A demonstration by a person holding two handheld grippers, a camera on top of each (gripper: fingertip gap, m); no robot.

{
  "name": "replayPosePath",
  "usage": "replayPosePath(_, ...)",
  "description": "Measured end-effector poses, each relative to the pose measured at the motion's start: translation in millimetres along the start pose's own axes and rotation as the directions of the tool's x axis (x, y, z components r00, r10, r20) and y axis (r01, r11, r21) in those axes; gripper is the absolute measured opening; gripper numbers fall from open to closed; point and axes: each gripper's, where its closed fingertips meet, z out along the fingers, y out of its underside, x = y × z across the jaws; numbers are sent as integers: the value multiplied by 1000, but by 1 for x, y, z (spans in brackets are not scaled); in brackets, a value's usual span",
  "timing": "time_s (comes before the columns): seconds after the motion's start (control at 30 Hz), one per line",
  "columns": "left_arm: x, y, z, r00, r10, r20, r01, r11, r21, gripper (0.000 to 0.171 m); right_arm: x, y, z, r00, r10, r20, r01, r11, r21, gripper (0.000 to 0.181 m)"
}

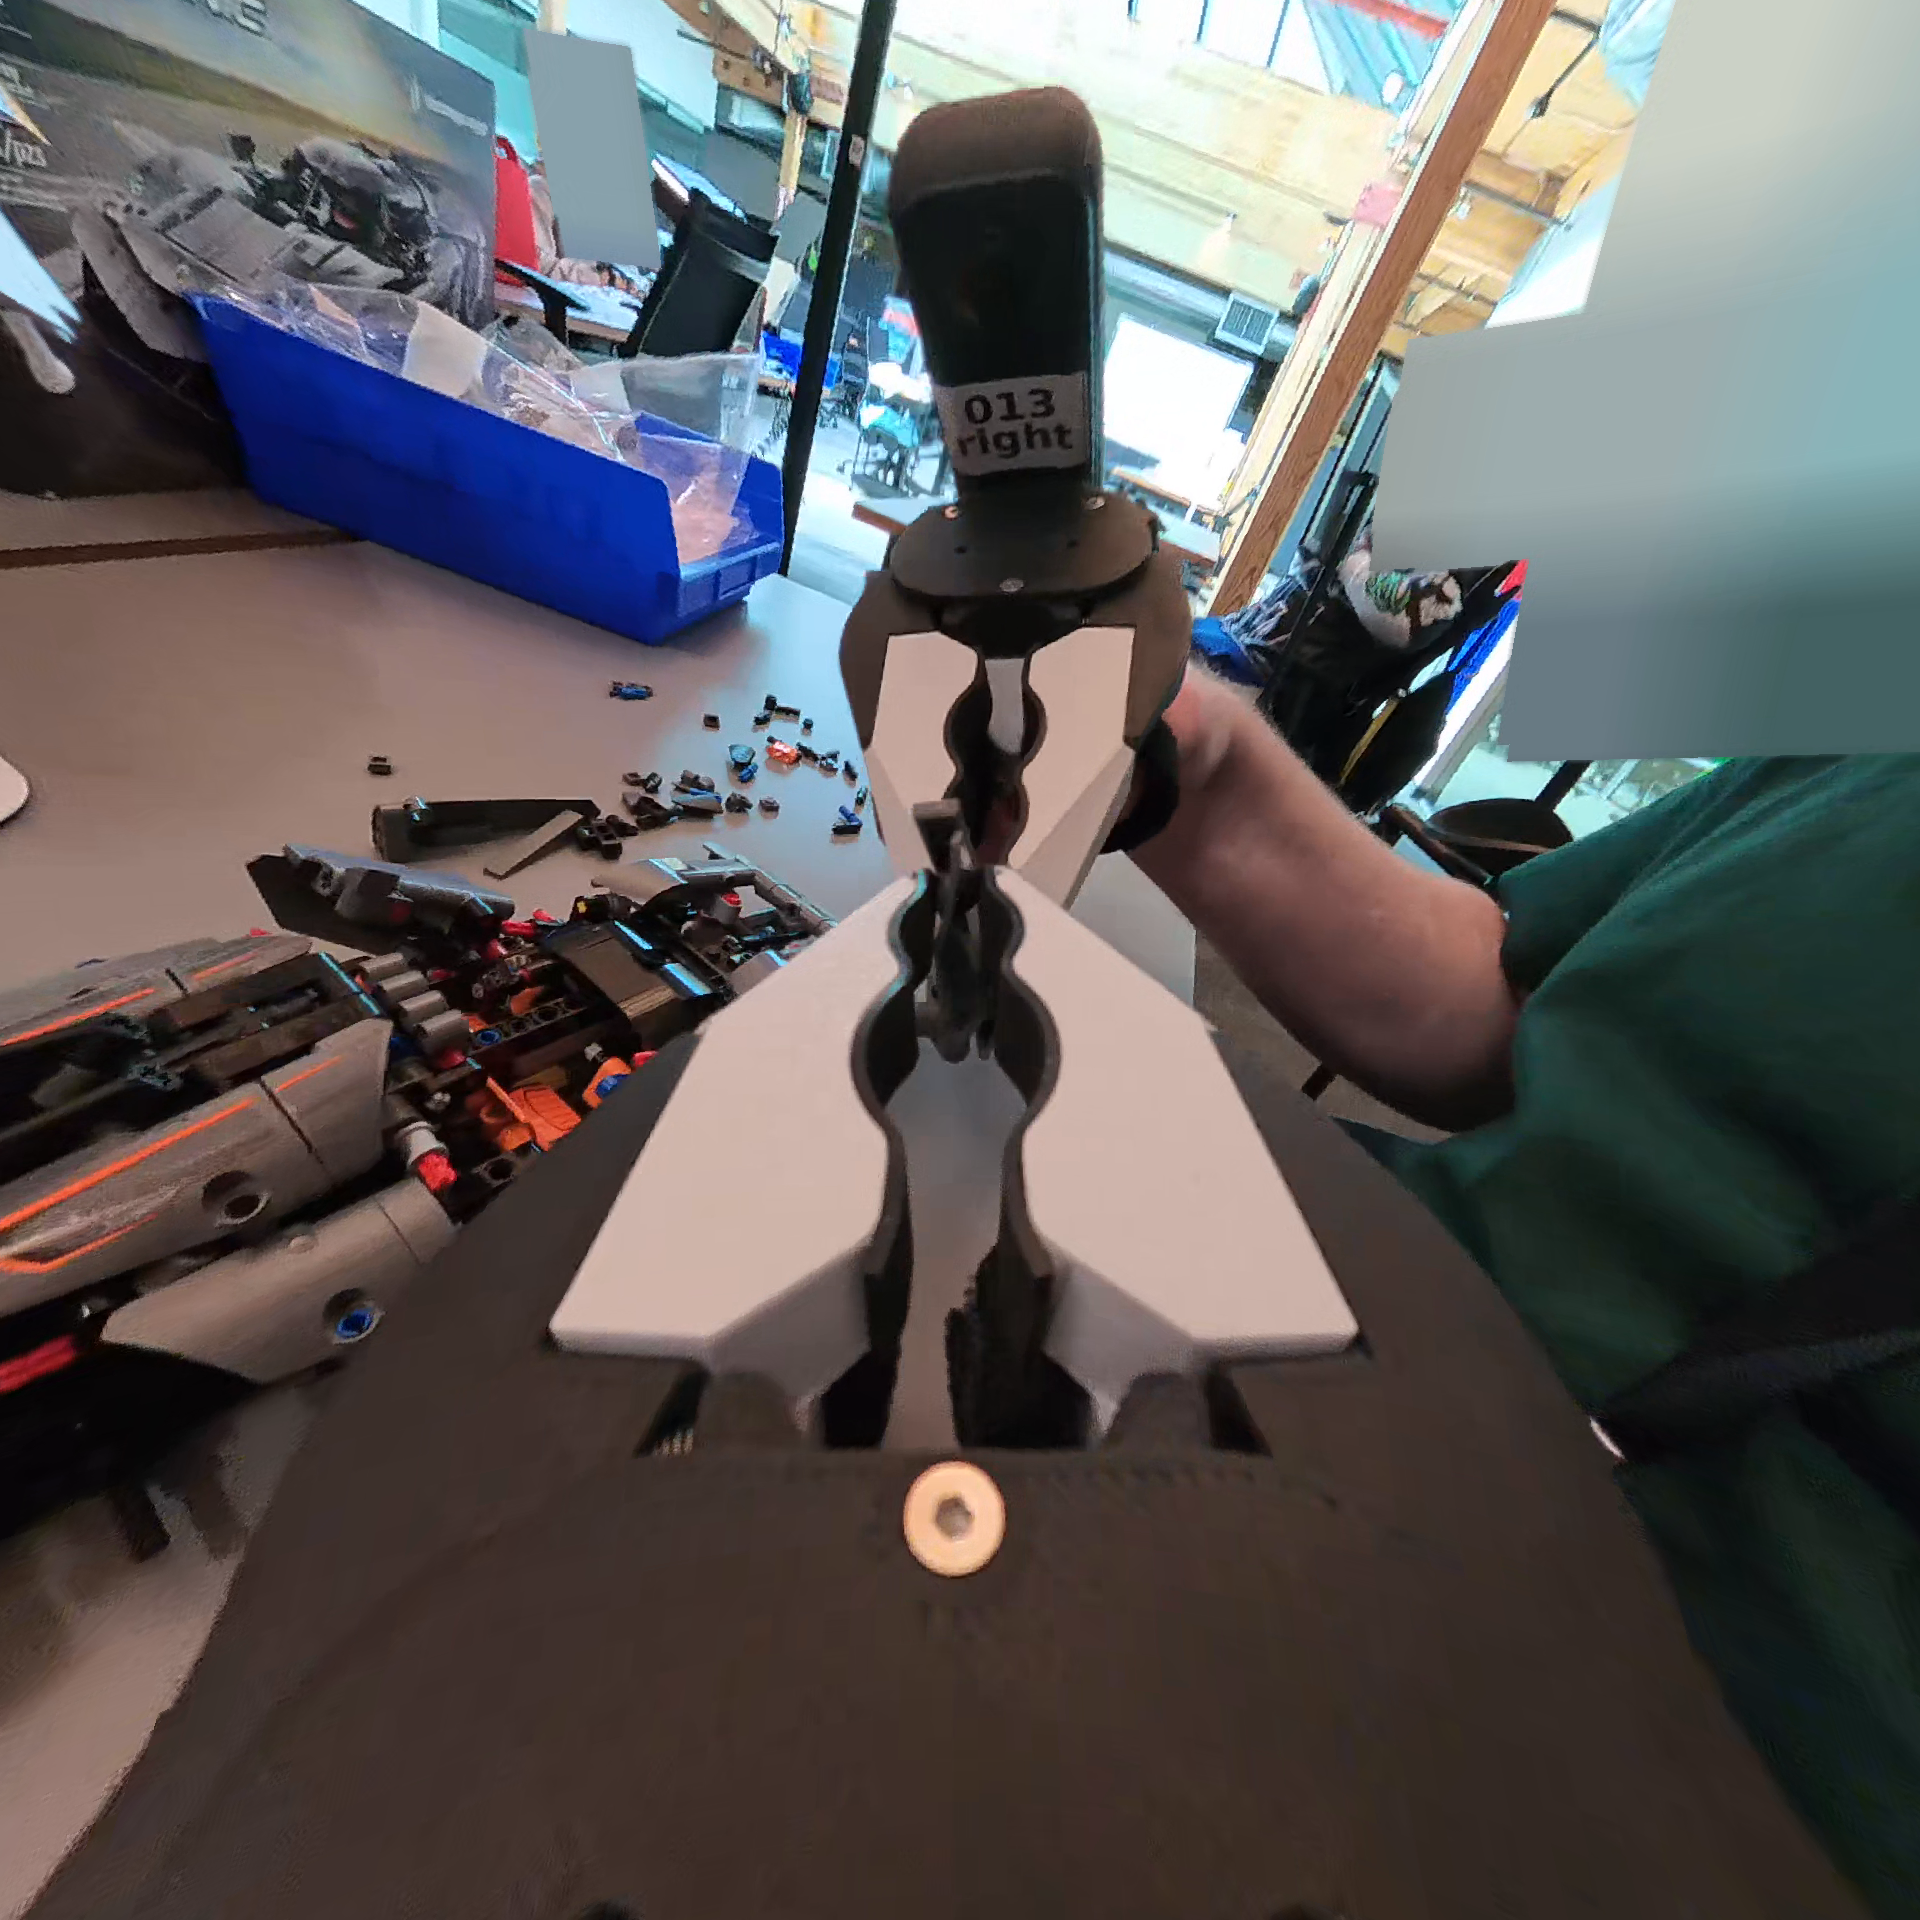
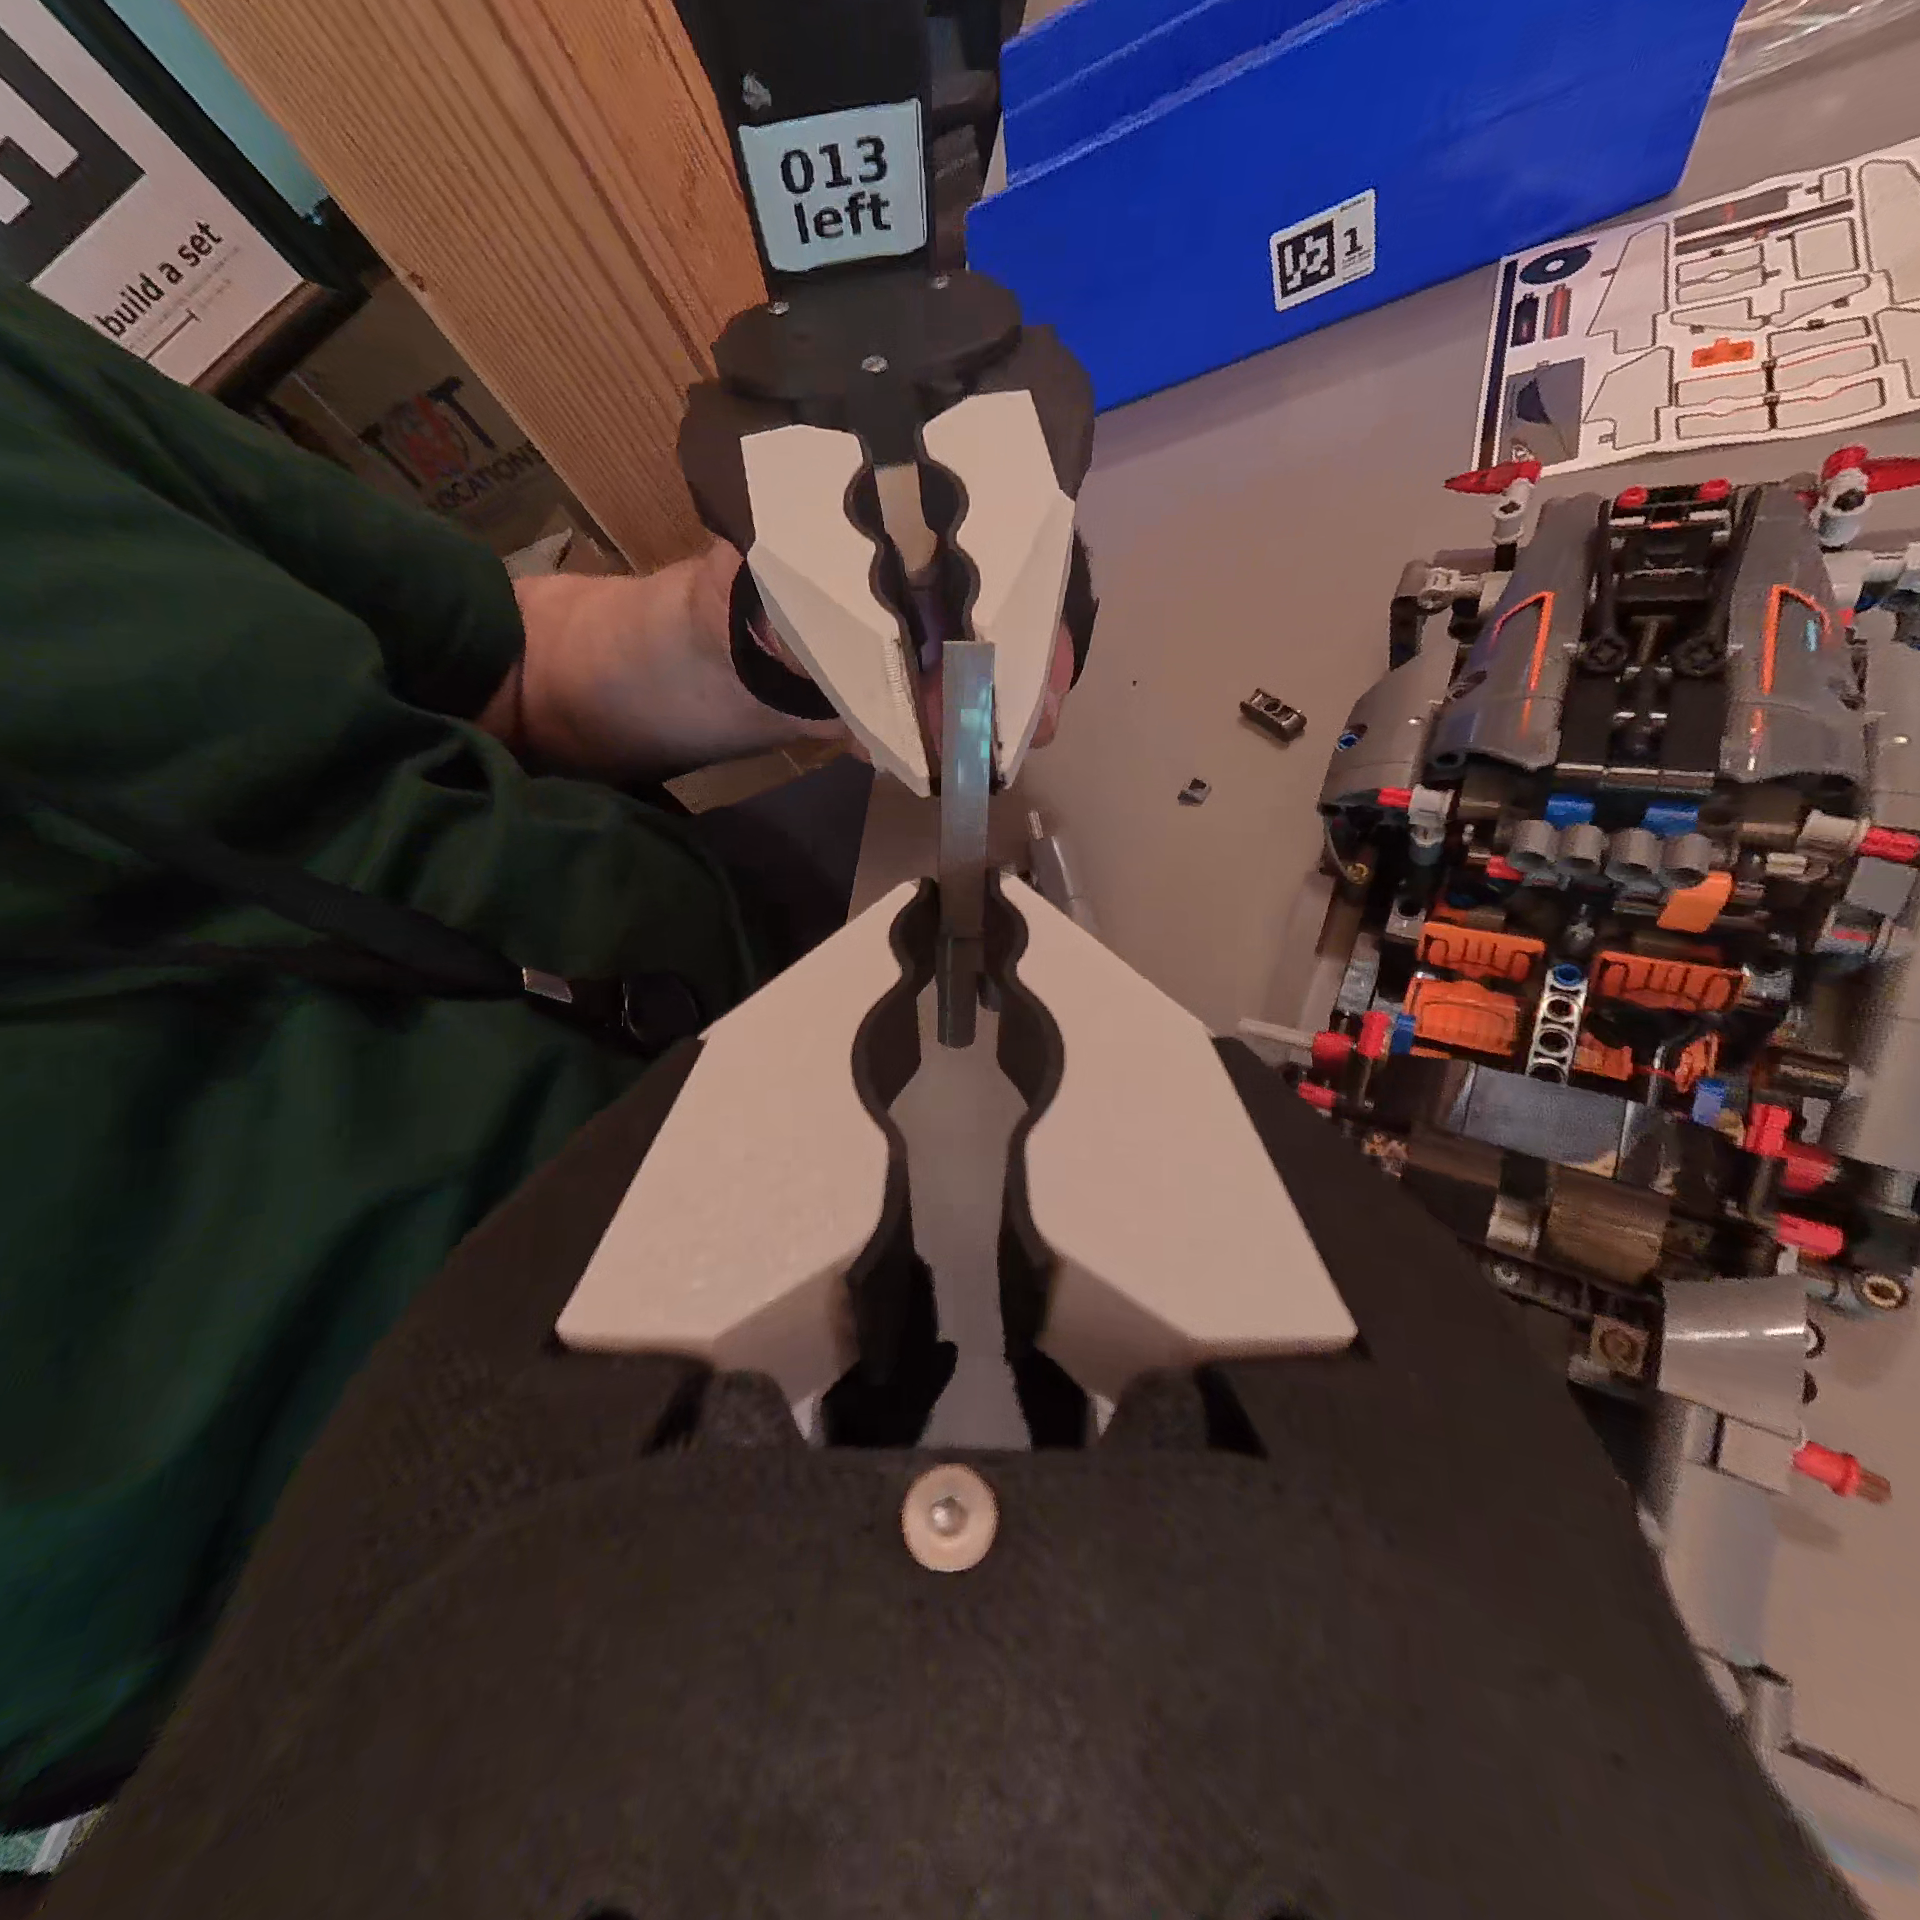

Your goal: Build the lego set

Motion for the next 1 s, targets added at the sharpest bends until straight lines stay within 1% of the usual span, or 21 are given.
replayPosePath(0.1, -1, -5, -6, 1000, -23, 6, 23, 999, 36, 6, 0, -7, 3, 1000, -1, -1, 1, 1000, 19, 6)
replayPosePath(0.23, -2, -12, -14, 999, 11, 37, -14, 997, 72, 5, 0, -17, 7, 999, -47, -20, 48, 997, 61, 7)
replayPosePath(0.3, 0, -16, -16, 999, 20, 27, -22, 996, 82, 5, -4, -21, 11, 999, -51, 11, 50, 997, 64, 7)
replayPosePath(0.43, 0, -24, -21, 999, 41, 26, -43, 994, 105, 5, -3, -30, 12, 994, -106, -3, 106, 992, 63, 6)
replayPosePath(0.47, -1, -27, -22, 999, 41, 33, -44, 992, 117, 6, -1, -34, 12, 992, -123, -14, 124, 990, 69, 6)
replayPosePath(0.53, 0, -29, -23, 999, 41, 30, -44, 992, 121, 13, -5, -37, 15, 989, -149, 9, 148, 986, 70, 6)
replayPosePath(0.57, -1, -29, -23, 998, 40, 44, -45, 992, 121, 13, -3, -38, 17, 987, -162, -1, 162, 985, 65, 6)
replayPosePath(0.67, -4, -31, -26, 997, 45, 65, -53, 990, 127, 6, 1, -39, 23, 984, -176, -10, 176, 983, 44, 6)
replayPosePath(0.8, -9, -35, -35, 993, 45, 106, -61, 987, 149, 5, 4, -47, 29, 983, -183, -6, 183, 980, 74, 6)
replayPosePath(0.87, -11, -39, -41, 993, 36, 116, -57, 982, 179, 5, 6, -55, 30, 984, -176, -9, 176, 978, 115, 7)
replayPosePath(0.9, -13, -41, -44, 993, 25, 119, -48, 980, 195, 5, 6, -58, 31, 985, -175, -2, 174, 976, 129, 9)
replayPosePath(0.97, -18, -46, -52, 991, 5, 136, -37, 972, 232, 5, 11, -65, 31, 987, -161, -20, 162, 974, 157, 19)
replayPosePath(1.0, -19, -48, -56, 992, -8, 128, -25, 968, 250, 5, 12, -66, 32, 988, -156, -22, 157, 975, 159, 18)
